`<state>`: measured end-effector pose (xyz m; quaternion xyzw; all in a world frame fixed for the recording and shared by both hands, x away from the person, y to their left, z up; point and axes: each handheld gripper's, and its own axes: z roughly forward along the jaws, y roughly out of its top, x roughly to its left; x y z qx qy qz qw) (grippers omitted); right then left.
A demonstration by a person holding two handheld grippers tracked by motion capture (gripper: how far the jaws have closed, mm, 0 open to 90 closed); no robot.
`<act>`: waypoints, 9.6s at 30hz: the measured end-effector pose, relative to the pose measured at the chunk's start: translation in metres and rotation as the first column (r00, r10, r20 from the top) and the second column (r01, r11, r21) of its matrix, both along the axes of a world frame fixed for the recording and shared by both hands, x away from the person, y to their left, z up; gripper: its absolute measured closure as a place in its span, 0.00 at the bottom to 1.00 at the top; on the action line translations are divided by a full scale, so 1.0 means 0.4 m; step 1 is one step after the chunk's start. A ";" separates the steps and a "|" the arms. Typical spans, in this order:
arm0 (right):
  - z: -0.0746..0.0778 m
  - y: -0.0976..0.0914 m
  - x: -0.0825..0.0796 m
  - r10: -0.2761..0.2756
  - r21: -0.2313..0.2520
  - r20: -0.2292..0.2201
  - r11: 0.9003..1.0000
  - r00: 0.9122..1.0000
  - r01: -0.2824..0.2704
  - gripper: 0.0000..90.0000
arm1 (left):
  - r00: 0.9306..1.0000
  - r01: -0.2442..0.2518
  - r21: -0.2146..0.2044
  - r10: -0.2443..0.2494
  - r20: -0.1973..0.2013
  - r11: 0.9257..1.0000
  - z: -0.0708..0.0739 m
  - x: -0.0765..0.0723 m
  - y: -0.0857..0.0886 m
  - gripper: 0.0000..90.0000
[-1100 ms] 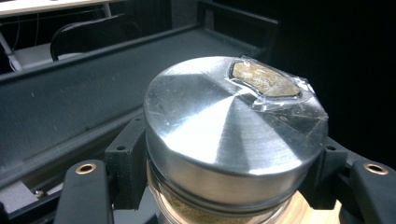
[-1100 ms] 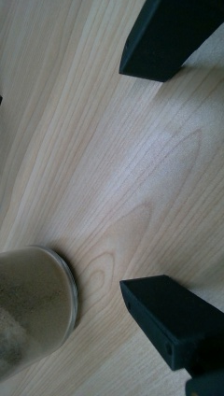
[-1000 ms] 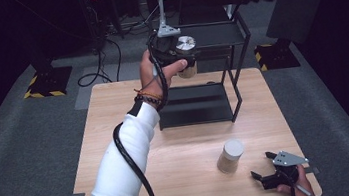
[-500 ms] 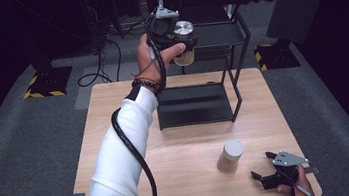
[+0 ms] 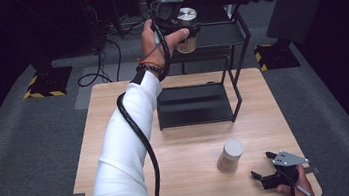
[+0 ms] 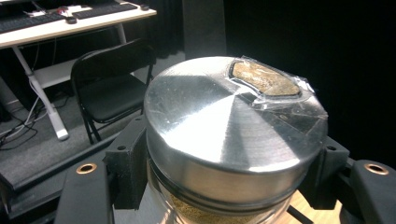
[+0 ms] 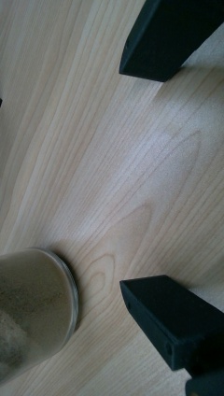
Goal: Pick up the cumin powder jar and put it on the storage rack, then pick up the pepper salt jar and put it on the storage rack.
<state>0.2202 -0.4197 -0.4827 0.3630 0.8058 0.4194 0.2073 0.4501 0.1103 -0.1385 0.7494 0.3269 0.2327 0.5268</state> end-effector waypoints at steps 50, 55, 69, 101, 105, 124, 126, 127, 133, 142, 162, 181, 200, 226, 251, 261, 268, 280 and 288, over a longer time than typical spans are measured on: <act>-0.001 0.003 -0.004 -0.005 -0.003 0.007 1.000 1.000 0.005 0.00 | 0.995 -0.092 0.018 0.091 0.049 0.996 -0.046 0.077 -0.054 0.03; -0.001 0.002 -0.004 -0.005 -0.003 0.008 1.000 1.000 0.005 0.00 | 0.995 -0.088 -0.002 0.088 0.054 0.996 -0.038 0.046 -0.040 0.02; -0.002 0.004 -0.007 -0.006 -0.006 0.014 1.000 1.000 0.006 0.00 | 0.992 -0.065 -0.039 0.069 0.101 0.997 -0.049 -0.054 -0.013 0.01; -0.003 0.004 -0.008 -0.004 -0.008 0.017 1.000 1.000 0.004 0.00 | 0.992 -0.006 -0.032 0.009 0.122 0.999 -0.192 -0.212 0.056 0.01; -0.003 0.005 -0.009 -0.004 -0.009 0.020 1.000 1.000 0.004 0.00 | 0.992 0.005 -0.019 -0.003 0.126 1.000 -0.212 -0.228 0.059 0.01; -0.004 0.006 -0.011 -0.006 -0.011 0.025 1.000 1.000 0.007 0.00 | 0.995 0.011 0.003 -0.011 0.098 1.000 -0.340 -0.282 0.084 0.01; -0.004 0.007 -0.011 -0.006 -0.010 0.026 1.000 1.000 0.007 0.00 | 0.995 0.005 0.003 -0.006 0.099 1.000 -0.348 -0.287 0.085 0.01; -0.004 0.007 -0.012 -0.007 -0.011 0.026 1.000 1.000 0.007 0.00 | 0.995 0.003 0.007 -0.004 0.099 1.000 -0.355 -0.290 0.087 0.01; -0.004 0.006 -0.011 -0.007 -0.010 0.023 1.000 1.000 0.007 0.00 | 0.995 0.001 -0.005 -0.001 0.096 1.000 -0.397 -0.312 0.107 0.01; -0.004 0.006 -0.010 -0.007 -0.010 0.023 1.000 1.000 0.007 0.00 | 0.996 0.011 0.017 -0.012 0.086 1.000 -0.463 -0.352 0.114 0.01; -0.004 0.008 -0.013 -0.006 -0.013 0.029 1.000 1.000 0.007 0.00 | 0.997 -0.013 0.052 0.009 0.079 0.999 -0.593 -0.428 0.140 0.01; -0.005 0.009 -0.016 -0.006 -0.018 0.038 1.000 0.999 0.006 0.00 | 1.000 -0.002 0.058 0.001 0.015 0.998 -0.721 -0.457 0.171 0.01; -0.005 0.009 -0.017 -0.004 -0.019 0.039 1.000 0.999 0.005 0.00 | 0.997 0.005 0.102 0.003 -0.081 0.995 -0.830 -0.489 0.181 0.01; -0.005 0.006 -0.014 0.005 -0.017 0.036 1.000 0.999 -0.005 0.00 | 0.989 0.040 0.171 -0.015 -0.148 0.985 -0.879 -0.487 0.170 0.03; -0.006 0.007 -0.016 0.008 -0.019 0.042 1.000 0.999 -0.007 0.00 | 0.985 0.044 0.157 -0.017 -0.170 0.987 -0.878 -0.478 0.173 0.02; -0.005 0.005 -0.012 0.009 -0.016 0.034 1.000 0.999 -0.009 0.00 | 0.985 0.040 0.157 -0.013 -0.170 0.987 -0.878 -0.478 0.172 0.02; 0.001 -0.004 0.005 0.021 0.000 -0.003 1.000 1.000 -0.021 0.00 | 0.985 0.039 0.157 -0.012 -0.170 0.987 -0.878 -0.478 0.172 0.02; 0.020 -0.016 0.008 0.066 0.039 0.003 0.997 0.998 -0.066 0.04 | 0.986 0.028 0.158 -0.001 -0.170 0.987 -0.877 -0.479 0.168 0.02; 0.043 0.015 0.013 0.117 0.051 0.022 0.992 0.993 -0.118 0.04 | 0.986 0.028 0.159 -0.001 -0.168 0.987 -0.877 -0.479 0.168 0.02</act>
